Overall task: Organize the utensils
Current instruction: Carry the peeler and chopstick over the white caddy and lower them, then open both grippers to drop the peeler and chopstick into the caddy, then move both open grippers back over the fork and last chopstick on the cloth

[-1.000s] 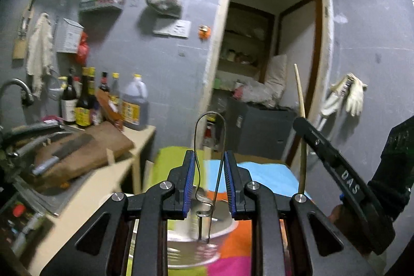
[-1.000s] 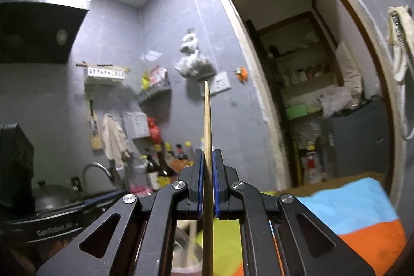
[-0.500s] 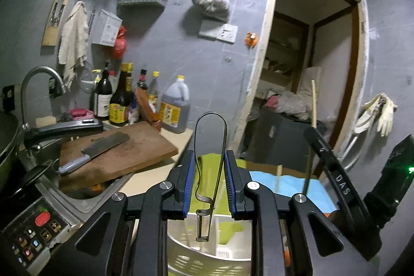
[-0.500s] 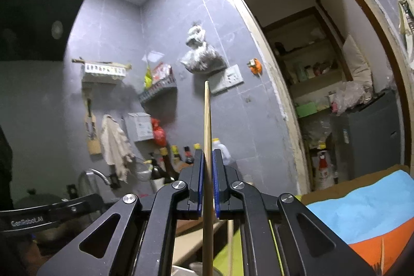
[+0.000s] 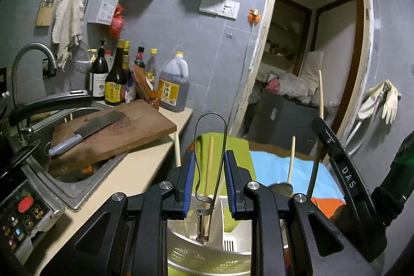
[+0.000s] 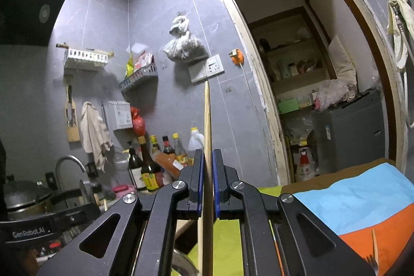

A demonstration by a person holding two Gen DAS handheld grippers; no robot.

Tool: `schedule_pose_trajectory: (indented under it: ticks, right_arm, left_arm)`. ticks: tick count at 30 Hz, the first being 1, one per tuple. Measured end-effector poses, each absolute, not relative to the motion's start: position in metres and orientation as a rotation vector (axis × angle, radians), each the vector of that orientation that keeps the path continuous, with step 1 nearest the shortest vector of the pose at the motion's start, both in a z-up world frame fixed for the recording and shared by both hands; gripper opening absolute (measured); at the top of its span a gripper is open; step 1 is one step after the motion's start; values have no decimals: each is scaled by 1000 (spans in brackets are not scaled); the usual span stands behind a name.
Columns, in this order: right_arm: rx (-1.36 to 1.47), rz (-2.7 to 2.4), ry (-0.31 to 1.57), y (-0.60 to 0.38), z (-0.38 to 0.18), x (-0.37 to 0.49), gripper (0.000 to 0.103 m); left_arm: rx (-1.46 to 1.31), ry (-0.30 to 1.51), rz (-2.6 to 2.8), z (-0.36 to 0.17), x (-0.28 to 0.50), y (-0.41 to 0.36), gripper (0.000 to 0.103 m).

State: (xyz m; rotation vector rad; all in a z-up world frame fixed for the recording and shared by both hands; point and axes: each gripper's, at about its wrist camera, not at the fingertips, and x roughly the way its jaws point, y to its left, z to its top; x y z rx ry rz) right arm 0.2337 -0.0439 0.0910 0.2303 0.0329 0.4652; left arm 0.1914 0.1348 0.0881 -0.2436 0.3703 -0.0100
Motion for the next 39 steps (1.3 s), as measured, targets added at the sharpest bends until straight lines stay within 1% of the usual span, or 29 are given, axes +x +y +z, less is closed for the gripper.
schedule_pose_trajectory:
  ticks: [7, 15, 18, 19, 23, 25, 27, 28, 29, 30, 31, 33, 35, 36, 38, 39]
  right_arm:
    - [169, 495, 96, -49, 81, 227, 8]
    - [126, 527, 158, -53, 80, 219, 9]
    - [117, 537, 172, -54, 79, 217, 9]
    - [116, 542, 174, -55, 79, 216, 12]
    - [130, 550, 181, -61, 79, 213, 22]
    - [135, 553, 176, -65, 81, 210, 23]
    - [139, 560, 165, -70, 83, 206, 26]
    - [139, 562, 161, -73, 84, 204, 33]
    - [142, 566, 159, -76, 86, 202, 44]
    - [151, 572, 154, -81, 87, 199, 49]
    - [156, 574, 147, -86, 89, 197, 53]
    - [155, 559, 141, -94, 92, 193, 55]
    - [156, 544, 138, -104, 96, 188, 70]
    - [158, 540, 133, -110, 98, 185, 72]
    - [144, 520, 127, -122, 101, 178, 84]
    - [136, 511, 128, -128, 103, 175, 87]
  left_arm:
    - [-229, 421, -25, 74, 198, 129, 19]
    - [-261, 475, -43, 64, 201, 130, 21]
    - [-277, 456, -49, 67, 196, 131, 30]
    - [-280, 447, -53, 68, 194, 132, 32]
    - [-273, 426, -57, 76, 188, 129, 32]
    - [-270, 414, -61, 79, 185, 126, 35]
    - [-264, 398, -63, 82, 182, 122, 38]
    - [-259, 385, -67, 83, 179, 120, 41]
    - [-255, 374, -70, 84, 177, 118, 43]
    - [-253, 360, -75, 86, 175, 116, 45]
    - [-251, 346, -81, 87, 173, 113, 48]
    - [-248, 318, -95, 91, 169, 106, 53]
    - [-238, 302, -109, 94, 167, 100, 57]
    - [-227, 291, -117, 95, 165, 94, 57]
    - [-204, 280, -130, 97, 162, 84, 62]
    - [-191, 275, -139, 98, 161, 78, 63]
